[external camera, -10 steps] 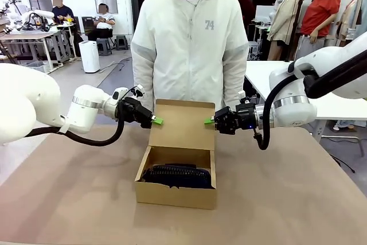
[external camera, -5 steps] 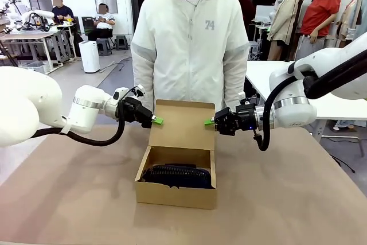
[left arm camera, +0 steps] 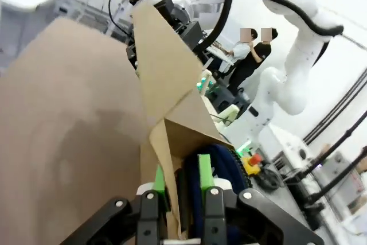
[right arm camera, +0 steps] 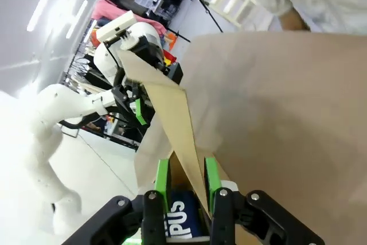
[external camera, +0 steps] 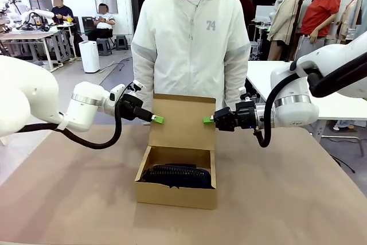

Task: Pack the items into the box.
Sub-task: Close the Mailer Box.

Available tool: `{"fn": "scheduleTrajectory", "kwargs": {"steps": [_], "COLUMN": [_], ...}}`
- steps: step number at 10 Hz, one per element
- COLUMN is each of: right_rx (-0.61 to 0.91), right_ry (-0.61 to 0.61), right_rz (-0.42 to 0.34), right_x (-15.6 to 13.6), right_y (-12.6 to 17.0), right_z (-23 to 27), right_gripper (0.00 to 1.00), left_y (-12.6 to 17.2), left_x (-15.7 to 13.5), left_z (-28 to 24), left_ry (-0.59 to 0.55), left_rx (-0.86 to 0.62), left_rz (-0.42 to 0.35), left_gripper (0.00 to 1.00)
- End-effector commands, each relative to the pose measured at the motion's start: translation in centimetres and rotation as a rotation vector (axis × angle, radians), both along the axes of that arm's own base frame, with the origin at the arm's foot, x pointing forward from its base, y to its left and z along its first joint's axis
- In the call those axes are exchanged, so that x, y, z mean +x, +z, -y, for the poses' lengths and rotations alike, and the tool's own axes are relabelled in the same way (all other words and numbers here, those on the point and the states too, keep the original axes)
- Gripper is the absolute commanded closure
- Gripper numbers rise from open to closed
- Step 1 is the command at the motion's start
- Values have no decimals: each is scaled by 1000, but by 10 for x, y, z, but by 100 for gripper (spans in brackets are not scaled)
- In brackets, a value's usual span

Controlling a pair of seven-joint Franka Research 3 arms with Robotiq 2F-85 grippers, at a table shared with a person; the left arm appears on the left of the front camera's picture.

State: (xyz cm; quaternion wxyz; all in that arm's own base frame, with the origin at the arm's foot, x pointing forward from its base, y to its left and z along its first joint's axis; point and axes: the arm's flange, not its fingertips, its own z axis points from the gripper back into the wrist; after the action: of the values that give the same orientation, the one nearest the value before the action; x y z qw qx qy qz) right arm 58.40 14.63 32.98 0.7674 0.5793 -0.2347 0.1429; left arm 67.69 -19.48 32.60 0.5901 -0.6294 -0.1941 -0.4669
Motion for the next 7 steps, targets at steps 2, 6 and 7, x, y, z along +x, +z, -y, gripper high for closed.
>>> {"fn": "scheduleTrajectory", "kwargs": {"steps": [2, 6, 7], "right_rx": [1, -58, -50], "right_ry": [22, 8, 19], "right_rz": [282, 532, 580], "right_x": [-50, -85, -89], "right_y": [1, -7, -10], "right_z": [-19, -29, -28], "right_gripper": [66, 66, 66], "left_y": [-1, -1, -5], "left_x": [-56, -86, -93], "left_z": [-13, -12, -10], "left_ry": [46, 93, 88], "left_rx": [-72, -227, -265], "left_rz": [165, 411, 464], "left_gripper": [72, 72, 72]}}
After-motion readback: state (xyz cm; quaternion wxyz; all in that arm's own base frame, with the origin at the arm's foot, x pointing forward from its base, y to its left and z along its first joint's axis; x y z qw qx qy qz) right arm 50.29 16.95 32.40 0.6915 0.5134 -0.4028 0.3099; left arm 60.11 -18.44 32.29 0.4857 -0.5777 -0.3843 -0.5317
